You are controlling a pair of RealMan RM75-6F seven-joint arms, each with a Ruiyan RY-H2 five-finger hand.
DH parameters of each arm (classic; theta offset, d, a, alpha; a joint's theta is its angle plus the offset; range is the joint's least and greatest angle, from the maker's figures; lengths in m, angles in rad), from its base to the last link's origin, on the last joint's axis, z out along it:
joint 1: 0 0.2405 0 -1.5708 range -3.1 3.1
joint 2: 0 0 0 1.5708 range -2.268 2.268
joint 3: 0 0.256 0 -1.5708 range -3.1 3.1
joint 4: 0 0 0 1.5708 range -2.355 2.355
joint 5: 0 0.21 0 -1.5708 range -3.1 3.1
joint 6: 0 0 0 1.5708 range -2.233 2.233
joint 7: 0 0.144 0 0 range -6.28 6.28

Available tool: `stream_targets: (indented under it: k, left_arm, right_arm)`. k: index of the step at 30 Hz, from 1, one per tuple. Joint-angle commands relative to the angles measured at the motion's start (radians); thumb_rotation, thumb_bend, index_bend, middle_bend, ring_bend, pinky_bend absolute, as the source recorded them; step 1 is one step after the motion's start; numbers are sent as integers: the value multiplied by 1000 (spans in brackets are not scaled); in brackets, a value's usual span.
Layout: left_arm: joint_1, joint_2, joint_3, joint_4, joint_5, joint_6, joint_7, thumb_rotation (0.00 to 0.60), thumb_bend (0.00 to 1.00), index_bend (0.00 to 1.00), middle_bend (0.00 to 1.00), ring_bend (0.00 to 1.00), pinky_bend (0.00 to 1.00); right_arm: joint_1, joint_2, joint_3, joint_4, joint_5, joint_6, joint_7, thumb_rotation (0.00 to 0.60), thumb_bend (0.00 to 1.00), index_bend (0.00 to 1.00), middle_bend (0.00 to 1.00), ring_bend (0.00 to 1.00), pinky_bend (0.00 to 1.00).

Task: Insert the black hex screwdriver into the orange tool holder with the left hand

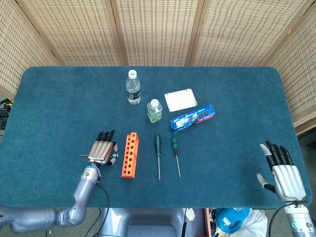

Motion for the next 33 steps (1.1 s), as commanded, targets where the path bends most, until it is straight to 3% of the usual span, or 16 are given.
stream_targets:
  k: [1,5,15,25,33]
  left_arm:
    - [0,-3,4,3,10,2,-6,600,323,577,20,0,0]
    - [4,-6,8,7,38,11,-23,600,366,655,32,0,0]
    - [23,33,-7,-41,82,32,-80,600,369,678,43,0,0]
    - [81,211,-74,-246,169,93,-233,600,371,678,49,0,0]
    - [156,331,-129,-379,283,126,-484,600,384,691,64,0,0]
  right_arm:
    - [0,0,0,1,-1,0,0,600,281,0,0,0,0]
    - [0,0,-1,0,-2,1,-1,600,281,0,0,0,0]
    - [-1,0,0,1,-3,4,2,600,281,0,0,0,0]
    - [0,-3,-3,0,-9,2,-6,600,281,0,0,0,0]
    - [0,-6,-2,2,-4,1,-17,600,281,0,0,0,0]
